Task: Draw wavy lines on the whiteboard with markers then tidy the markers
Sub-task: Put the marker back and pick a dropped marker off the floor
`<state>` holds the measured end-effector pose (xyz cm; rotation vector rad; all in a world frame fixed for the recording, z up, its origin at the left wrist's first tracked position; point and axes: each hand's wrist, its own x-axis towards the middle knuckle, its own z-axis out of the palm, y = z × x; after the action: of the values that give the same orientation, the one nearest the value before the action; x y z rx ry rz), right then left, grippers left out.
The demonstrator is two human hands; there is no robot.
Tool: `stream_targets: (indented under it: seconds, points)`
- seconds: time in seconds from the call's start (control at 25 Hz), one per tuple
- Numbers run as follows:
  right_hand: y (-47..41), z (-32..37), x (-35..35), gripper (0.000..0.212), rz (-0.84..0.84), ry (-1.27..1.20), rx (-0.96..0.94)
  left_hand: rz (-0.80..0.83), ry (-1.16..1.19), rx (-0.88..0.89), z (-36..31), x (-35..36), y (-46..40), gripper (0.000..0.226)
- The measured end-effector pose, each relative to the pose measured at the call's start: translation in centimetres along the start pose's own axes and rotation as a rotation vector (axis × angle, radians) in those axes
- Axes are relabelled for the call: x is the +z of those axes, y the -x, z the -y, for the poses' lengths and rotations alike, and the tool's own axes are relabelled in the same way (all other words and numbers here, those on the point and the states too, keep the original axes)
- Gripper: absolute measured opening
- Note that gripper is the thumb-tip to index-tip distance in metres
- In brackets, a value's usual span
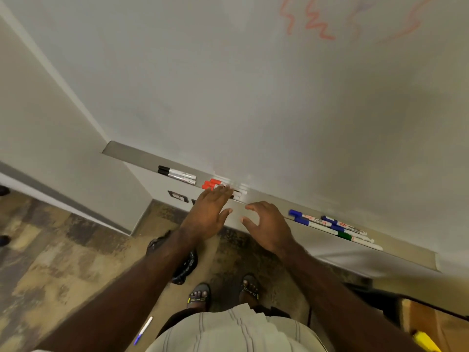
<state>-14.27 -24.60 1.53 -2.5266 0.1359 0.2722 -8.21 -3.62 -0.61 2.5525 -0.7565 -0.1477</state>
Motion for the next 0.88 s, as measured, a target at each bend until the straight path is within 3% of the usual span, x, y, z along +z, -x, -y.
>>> stream_targets:
  seconds: [0.36,0.88]
  points:
    - [-2.1,4.4,4.2,0.059,0.027,0.218,-0.507,-0.171,-0.147,-0.324,2.1,-0.4,9.3,0.059]
    - [3.1,19.4,18.3,0.070,0.195,0.420,-0.857,-0.270,-0.195,-0.771,9.4,-1.8,31.3,0.063]
